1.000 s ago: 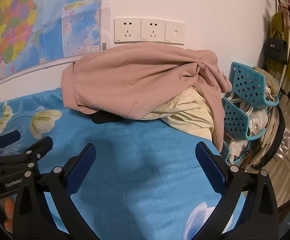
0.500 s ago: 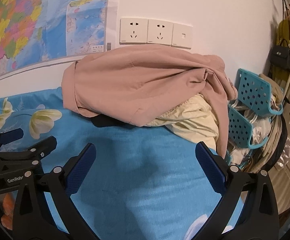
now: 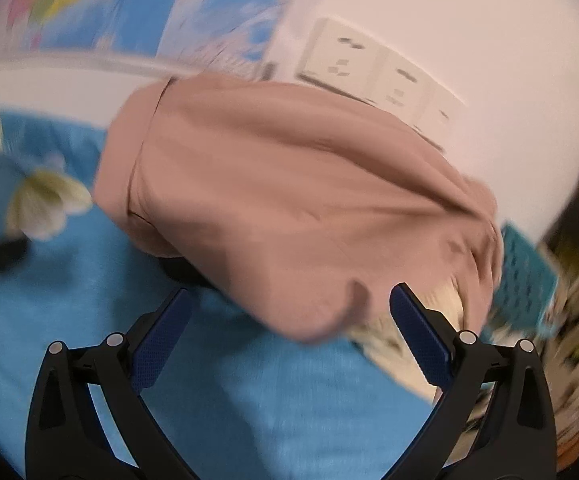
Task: Fold large clothes
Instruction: 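Grasp the pink jacket with the right gripper while the left gripper grasps it too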
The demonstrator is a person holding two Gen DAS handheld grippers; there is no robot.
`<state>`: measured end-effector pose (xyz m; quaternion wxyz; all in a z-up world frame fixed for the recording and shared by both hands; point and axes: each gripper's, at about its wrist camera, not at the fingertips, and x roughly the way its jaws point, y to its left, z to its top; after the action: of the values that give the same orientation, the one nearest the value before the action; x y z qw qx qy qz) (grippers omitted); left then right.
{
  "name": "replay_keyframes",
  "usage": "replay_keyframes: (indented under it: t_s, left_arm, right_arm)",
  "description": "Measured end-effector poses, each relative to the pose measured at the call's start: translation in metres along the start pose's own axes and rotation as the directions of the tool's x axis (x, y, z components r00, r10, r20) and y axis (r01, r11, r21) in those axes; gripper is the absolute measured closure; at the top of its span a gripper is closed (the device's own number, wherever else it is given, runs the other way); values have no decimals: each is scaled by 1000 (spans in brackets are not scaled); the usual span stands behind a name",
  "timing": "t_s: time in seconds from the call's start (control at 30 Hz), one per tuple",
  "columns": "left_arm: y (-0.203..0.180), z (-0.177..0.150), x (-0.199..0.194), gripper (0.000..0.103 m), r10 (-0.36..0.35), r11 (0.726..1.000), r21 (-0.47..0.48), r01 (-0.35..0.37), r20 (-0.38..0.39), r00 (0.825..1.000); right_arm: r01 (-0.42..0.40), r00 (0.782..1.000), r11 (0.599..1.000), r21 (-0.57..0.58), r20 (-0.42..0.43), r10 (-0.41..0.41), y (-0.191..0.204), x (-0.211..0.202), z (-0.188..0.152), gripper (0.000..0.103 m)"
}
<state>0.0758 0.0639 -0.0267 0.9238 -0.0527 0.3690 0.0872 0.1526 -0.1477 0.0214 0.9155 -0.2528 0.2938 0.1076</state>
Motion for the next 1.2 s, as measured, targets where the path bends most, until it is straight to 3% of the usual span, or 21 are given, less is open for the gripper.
replay_keyframes:
  t_s: [0.03, 0.13, 0.2, 0.23, 0.27, 0.37, 0.43, 0.57, 0.73, 0.8, 0.9, 0.97, 1.0, 1.07, 1.1, 1.13, 1.17, 1.2]
  left_arm:
    - [6, 3, 2, 6, 13, 1000, -6, -13, 3, 1000]
    - [17, 10, 7, 6, 32, 999, -7, -32, 2, 1000]
    - [23, 14, 12, 6, 43, 999, -2, -43, 0, 999]
    - [27, 16, 15, 6, 44, 999, 4, -44, -2, 999]
    - [28, 17, 17, 6, 42, 999, 8, -42, -5, 999]
    - [34, 20, 24, 6, 25, 999, 32, -25, -15, 1000]
    - [36, 23, 30, 6, 7, 998, 61, -6, -15, 1000]
    - [35, 37, 40, 6, -45, 992, 116, 42, 23, 999]
    - [11, 64, 47, 6, -190, 966, 196, 170, 87, 978]
    - [-5, 70, 44, 6, -282, 938, 237, 253, 94, 955]
    - [-39, 73, 36, 6, -442, 853, 361, 378, 112, 890]
    - [-58, 73, 34, 6, -501, 811, 413, 414, 124, 857]
    - [-70, 74, 32, 6, -539, 785, 433, 443, 124, 833]
    - [-96, 76, 26, 6, -637, 709, 480, 517, 121, 762]
    - [-105, 77, 23, 6, -657, 689, 504, 521, 131, 743]
    - [-121, 79, 19, 6, -691, 652, 546, 526, 143, 709]
    - [-133, 82, 18, 6, -714, 627, 569, 532, 145, 685]
    - [-145, 86, 19, 6, -714, 625, 581, 522, 156, 682]
  right_arm:
    - [22, 1000, 998, -56, 6, -22, 10, 10, 3, 14]
    - [49, 999, 986, -157, -3, -51, 26, 31, 10, 48]
    - [3, 1000, 985, -173, -18, -7, 26, 40, 17, 70]
    - [-14, 1000, 985, -170, -13, 12, 23, 39, 19, 89]
    - [-31, 999, 986, -163, 0, 32, 17, 32, 25, 96]
    - [-77, 994, 992, -100, 69, 84, -11, 2, 42, 97]
    - [-116, 983, 993, 3, 146, 115, -48, -29, 64, 98]
    - [-117, 958, 983, 139, 277, 75, -115, -79, 102, 98]
    - [-174, 927, 952, 252, 368, 72, -193, -124, 144, 98]
    - [-183, 924, 945, 270, 374, 72, -210, -132, 152, 98]
    - [-192, 921, 937, 291, 382, 70, -231, -140, 161, 98]
    - [-211, 918, 925, 315, 390, 76, -245, -145, 161, 98]
    - [-214, 915, 923, 321, 395, 75, -249, -148, 162, 98]
    - [-211, 916, 918, 336, 395, 67, -258, -148, 161, 98]
    - [-215, 917, 915, 342, 393, 68, -260, -146, 161, 98]
    - [-219, 918, 911, 350, 390, 71, -263, -146, 160, 98]
    - [-219, 920, 911, 349, 386, 73, -265, -145, 159, 98]
    - [-216, 921, 912, 350, 382, 71, -267, -145, 158, 98]
